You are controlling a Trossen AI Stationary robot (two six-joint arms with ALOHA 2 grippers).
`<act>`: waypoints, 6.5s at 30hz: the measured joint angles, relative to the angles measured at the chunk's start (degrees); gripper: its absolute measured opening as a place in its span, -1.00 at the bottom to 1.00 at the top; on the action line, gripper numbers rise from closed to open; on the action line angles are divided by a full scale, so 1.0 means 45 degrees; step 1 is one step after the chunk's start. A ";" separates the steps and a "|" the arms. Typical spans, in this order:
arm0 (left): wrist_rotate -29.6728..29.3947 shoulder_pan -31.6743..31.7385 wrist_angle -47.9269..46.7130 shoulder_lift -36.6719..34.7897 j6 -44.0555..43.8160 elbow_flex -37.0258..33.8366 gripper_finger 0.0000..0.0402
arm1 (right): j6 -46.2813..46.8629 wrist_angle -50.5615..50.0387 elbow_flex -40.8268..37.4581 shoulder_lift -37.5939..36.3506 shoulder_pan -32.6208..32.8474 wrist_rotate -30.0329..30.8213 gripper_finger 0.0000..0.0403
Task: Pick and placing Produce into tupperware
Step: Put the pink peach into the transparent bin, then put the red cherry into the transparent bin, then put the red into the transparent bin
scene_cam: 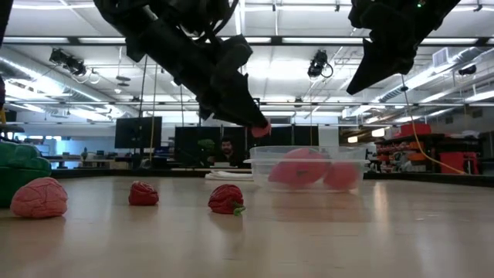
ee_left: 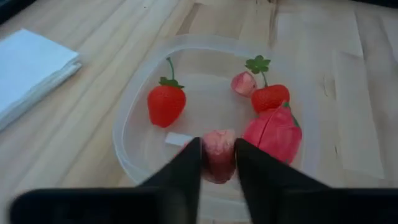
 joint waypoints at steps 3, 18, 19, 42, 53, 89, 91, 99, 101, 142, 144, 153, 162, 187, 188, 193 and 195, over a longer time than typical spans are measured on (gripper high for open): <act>0.0017 0.0002 0.0005 -0.0003 0.0661 0.0000 -0.12 | -0.0806 0.0194 0.0000 0.0000 -0.0006 -0.0004 -0.91; 0.0044 -0.0023 -0.0023 -0.0007 0.0933 0.0000 0.35 | -0.6779 0.7396 -0.0233 0.0704 -0.1619 -0.8164 -0.94; 0.0044 -0.0023 -0.0078 -0.0058 0.0936 -0.0002 0.32 | -0.6532 0.7990 -0.0229 0.0956 -0.1623 -0.8952 -0.94; 0.0026 -0.0601 -0.5927 -0.3779 -0.0458 -0.0005 0.17 | -0.6007 0.7617 0.4205 0.7957 0.1730 -0.5462 0.04; 0.0043 -0.1597 -0.6343 -0.3779 -0.1550 -0.0005 0.15 | -0.3468 0.6986 0.5777 1.0619 0.2071 -0.4665 -0.04; 0.0032 -0.2529 -0.6452 -0.3774 -0.4089 -0.0005 -0.05 | -0.3385 0.3917 0.5702 0.8247 0.2773 -0.3804 -0.88; 0.0031 -0.2529 -0.6470 -0.3774 -0.4089 -0.0005 -0.06 | -0.3576 0.4350 0.5702 0.8900 0.2790 -0.3980 -0.77; 0.0032 -0.2529 -0.6629 -0.3774 -0.4079 -0.0005 -0.10 | -0.3641 0.5444 0.5673 1.1021 0.2585 -0.3537 -0.24; 0.0029 -0.2529 -0.6697 -0.3774 -0.4079 -0.0005 -0.10 | -0.3652 0.6048 0.5676 1.1298 0.2463 -0.3570 -0.13; 0.0753 -0.3843 -0.7214 -0.2893 -0.4123 0.0000 -0.09 | -0.2964 -0.0292 0.4118 0.6034 0.0260 0.0002 -0.41; 0.0666 -0.4010 -0.7150 -0.2668 -0.4784 0.0000 -0.08 | -0.2779 0.0262 0.3424 0.6221 -0.0066 -0.0077 -0.29; 0.0554 -0.4117 -0.7194 -0.2158 -0.5984 0.0010 -0.12 | -0.2180 0.1271 0.2488 0.6232 -0.0500 0.0019 0.00; 0.1501 -0.4660 -0.7131 -0.1231 -0.5942 0.0000 -0.03 | -0.1862 0.1318 0.2814 0.6222 0.0752 -0.0080 -0.07; 0.1342 -0.4604 -0.5393 0.0306 -0.3247 0.0000 -0.05 | -0.1652 0.1305 0.2778 0.6217 0.1559 -0.0073 -0.17; 0.1343 -0.4608 -0.5338 0.0329 -0.3435 0.0000 -0.09 | -0.1655 0.1305 0.2778 0.6217 0.1559 -0.0073 -0.17; 0.1485 -0.4690 -0.5338 0.0523 -0.3856 0.0000 -0.26 | -0.1653 0.1308 0.2778 0.6217 0.1556 -0.0073 -0.18; 0.1500 -0.4694 -0.5391 0.0537 -0.4225 -0.0007 -0.36 | -0.1652 0.1310 0.2778 0.6217 0.1559 -0.0073 -0.18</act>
